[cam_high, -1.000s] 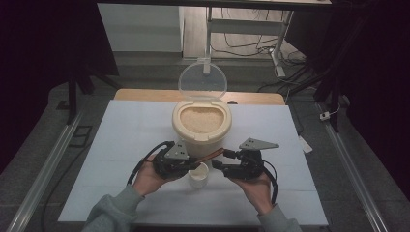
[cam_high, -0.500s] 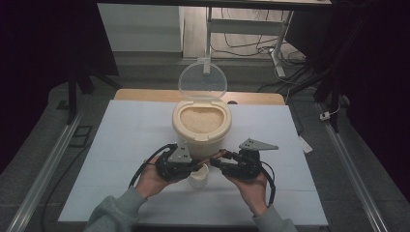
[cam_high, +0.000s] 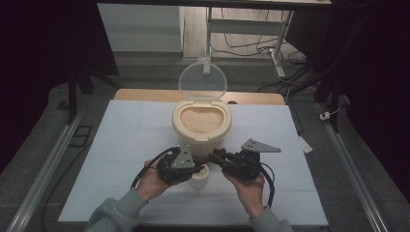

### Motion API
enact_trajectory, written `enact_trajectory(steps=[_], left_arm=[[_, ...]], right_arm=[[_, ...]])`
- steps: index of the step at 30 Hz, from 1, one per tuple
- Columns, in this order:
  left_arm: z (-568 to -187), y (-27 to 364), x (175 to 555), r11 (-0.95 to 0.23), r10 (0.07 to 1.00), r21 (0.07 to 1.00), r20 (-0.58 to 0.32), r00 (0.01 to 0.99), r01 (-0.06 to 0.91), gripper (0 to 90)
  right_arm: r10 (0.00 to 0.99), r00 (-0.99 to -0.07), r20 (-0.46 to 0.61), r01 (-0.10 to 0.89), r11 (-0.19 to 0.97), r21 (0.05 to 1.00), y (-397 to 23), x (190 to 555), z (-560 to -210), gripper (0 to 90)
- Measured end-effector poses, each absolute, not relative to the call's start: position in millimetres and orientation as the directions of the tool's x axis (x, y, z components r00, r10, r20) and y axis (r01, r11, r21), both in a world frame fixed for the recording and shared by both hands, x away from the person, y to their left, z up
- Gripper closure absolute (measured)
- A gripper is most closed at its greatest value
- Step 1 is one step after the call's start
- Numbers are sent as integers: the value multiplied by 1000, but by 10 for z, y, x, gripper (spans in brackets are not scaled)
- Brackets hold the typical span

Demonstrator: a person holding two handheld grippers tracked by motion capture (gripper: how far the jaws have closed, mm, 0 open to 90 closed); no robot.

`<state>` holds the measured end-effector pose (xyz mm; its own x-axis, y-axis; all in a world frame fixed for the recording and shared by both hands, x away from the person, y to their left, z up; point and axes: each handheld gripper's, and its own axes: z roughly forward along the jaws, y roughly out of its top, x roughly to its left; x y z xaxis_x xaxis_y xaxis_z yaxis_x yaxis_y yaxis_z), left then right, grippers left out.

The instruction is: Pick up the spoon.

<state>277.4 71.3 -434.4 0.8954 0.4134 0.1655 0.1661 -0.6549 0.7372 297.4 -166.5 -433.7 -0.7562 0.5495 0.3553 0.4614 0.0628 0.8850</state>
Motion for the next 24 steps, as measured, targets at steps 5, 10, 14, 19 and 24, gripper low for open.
enact_trajectory(steps=[5,10,14,19,24], left_arm=[[-4299,736,2758,-651,413,742,172,894,158,795],[-4300,736,2752,-654,415,740,181,892,154,796],[-4307,722,2745,-660,413,737,194,890,146,793],[-4294,736,2742,-651,411,746,187,892,143,789],[-4279,748,2736,-635,415,759,176,893,145,781]], right_arm=[[508,-779,366,445,37,895,-1679,2960,-4310,734],[474,-798,372,436,28,899,-1678,2954,-4304,779],[449,-810,377,430,19,902,-1677,2948,-4303,818],[440,-825,354,403,18,915,-1666,2923,-4285,825],[424,-835,351,389,2,921,-1675,2916,-4281,828]])
